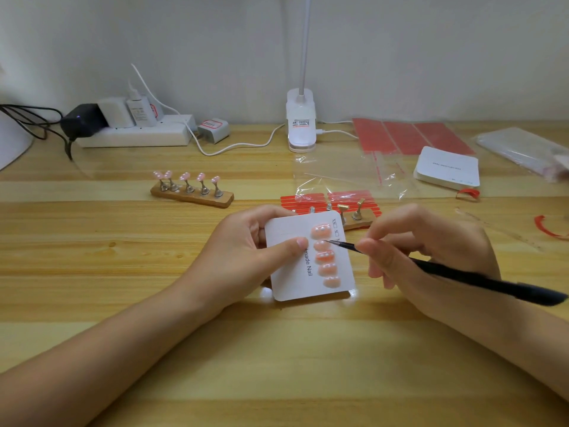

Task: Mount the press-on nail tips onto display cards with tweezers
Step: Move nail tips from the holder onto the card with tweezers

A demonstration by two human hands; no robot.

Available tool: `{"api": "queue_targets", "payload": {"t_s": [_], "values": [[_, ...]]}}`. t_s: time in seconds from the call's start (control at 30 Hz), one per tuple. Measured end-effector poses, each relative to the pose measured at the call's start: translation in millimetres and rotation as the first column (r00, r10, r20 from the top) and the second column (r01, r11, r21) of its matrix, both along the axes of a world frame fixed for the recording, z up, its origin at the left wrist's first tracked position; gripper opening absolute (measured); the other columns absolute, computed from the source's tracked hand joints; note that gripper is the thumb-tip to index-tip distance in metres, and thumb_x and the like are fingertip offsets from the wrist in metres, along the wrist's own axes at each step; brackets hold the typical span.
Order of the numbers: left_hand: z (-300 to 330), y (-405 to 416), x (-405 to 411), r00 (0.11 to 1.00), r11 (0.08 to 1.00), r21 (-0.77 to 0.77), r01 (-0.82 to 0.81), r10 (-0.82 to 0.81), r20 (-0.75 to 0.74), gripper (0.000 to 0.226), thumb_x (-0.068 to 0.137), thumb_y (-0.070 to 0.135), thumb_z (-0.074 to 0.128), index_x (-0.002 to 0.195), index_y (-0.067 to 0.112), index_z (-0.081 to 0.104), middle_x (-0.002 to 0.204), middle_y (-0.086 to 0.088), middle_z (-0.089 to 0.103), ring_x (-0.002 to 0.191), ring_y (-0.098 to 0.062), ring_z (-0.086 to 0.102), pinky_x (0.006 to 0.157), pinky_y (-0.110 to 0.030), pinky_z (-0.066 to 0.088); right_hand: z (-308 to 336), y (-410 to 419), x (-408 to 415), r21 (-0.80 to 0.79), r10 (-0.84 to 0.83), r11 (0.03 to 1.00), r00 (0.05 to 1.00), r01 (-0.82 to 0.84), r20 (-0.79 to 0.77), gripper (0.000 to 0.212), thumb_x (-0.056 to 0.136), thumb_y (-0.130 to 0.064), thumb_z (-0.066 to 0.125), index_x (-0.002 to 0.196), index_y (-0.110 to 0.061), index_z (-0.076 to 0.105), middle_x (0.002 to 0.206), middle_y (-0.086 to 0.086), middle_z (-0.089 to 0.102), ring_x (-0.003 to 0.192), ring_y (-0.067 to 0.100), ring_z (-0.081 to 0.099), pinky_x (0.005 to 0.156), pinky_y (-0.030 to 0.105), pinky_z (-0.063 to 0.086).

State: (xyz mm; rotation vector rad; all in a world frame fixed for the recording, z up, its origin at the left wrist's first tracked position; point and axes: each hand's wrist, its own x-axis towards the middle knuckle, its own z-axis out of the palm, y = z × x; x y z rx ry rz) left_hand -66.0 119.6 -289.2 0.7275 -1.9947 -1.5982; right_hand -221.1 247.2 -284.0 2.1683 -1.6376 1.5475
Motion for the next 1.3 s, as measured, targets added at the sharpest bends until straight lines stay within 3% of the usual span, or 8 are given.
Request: {"api": "queue_targets", "payload": {"t_s": [0.13,0.27,0.33,0.4,0.47,0.6,1.3], "values": [[-1,0,-1,1.000,0.999,-0.032,-0.013,0.013,0.003,0.017,0.079,0.009,0.068,0.090,0.022,0.064,0.072,0.009,0.071,0.064,-0.003,0.067,0.043,-0.021,0.049,-3,0,4,0.003,0.003,1.000,1.000,-0.003,-0.015,0.016,0.090,-0.032,0.053,0.085,-0.016,0.054,0.051,0.002,0.057,0.043,0.012,0.056,0.040,0.022,0.044],[1,1,0,1.000,1.000,-0.018,-0.008,0.008,-0.025,0.018,0.079,0.008,0.067,0.089,0.023,0.064,0.070,0.010,0.070,0.063,-0.001,0.066,0.042,-0.019,0.048,-1,0,3,0.067,-0.010,0.998,0.954,-0.010,0.300,0.014,0.089,-0.023,0.057,0.080,-0.014,0.052,0.051,0.005,0.060,0.037,0.009,0.054,0.040,0.015,0.043],[1,2,0,1.000,1.000,-0.011,-0.001,0.001,-0.027,0.018,0.079,0.008,0.067,0.090,0.022,0.063,0.071,0.010,0.070,0.063,-0.001,0.066,0.042,-0.019,0.048,4,-2,0,0.133,-0.062,0.991,0.844,-0.011,0.533,0.013,0.082,-0.028,0.060,0.077,-0.018,0.053,0.049,0.009,0.060,0.033,0.011,0.050,0.038,0.013,0.040],[2,2,0,0.999,1.000,0.012,0.004,-0.003,-0.031,0.018,0.079,0.007,0.066,0.089,0.022,0.064,0.071,0.008,0.070,0.063,-0.002,0.065,0.042,-0.020,0.049,4,-5,-6,0.210,-0.115,0.975,0.653,-0.068,0.748,0.017,0.072,-0.033,0.060,0.075,-0.018,0.052,0.042,0.008,0.056,0.029,0.010,0.044,0.036,0.012,0.036],[2,2,0,0.999,1.000,0.026,0.011,-0.011,-0.037,0.018,0.079,0.008,0.066,0.089,0.022,0.064,0.072,0.007,0.071,0.065,-0.003,0.066,0.043,-0.020,0.049,3,-8,-10,0.250,-0.153,0.960,0.509,-0.127,0.847,0.018,0.070,-0.032,0.059,0.076,-0.016,0.051,0.039,0.005,0.053,0.027,0.008,0.040,0.034,0.010,0.033],[4,2,0,0.999,0.999,0.032,0.024,-0.023,-0.048,0.017,0.078,0.008,0.066,0.088,0.021,0.064,0.072,0.008,0.070,0.066,-0.004,0.065,0.044,-0.020,0.050,1,-11,-12,0.280,-0.178,0.944,0.444,-0.177,0.878,0.016,0.068,-0.031,0.061,0.074,-0.017,0.054,0.039,0.005,0.052,0.027,0.007,0.040,0.033,0.010,0.032],[3,1,1,0.999,0.998,0.051,0.032,-0.030,-0.040,0.018,0.077,0.009,0.066,0.092,0.019,0.065,0.077,0.002,0.072,0.067,-0.007,0.067,0.045,-0.022,0.051,-2,-11,-11,0.286,-0.161,0.935,0.468,-0.211,0.869,0.017,0.067,-0.031,0.062,0.075,-0.016,0.056,0.041,0.006,0.055,0.029,0.009,0.042,0.034,0.012,0.035]]}}
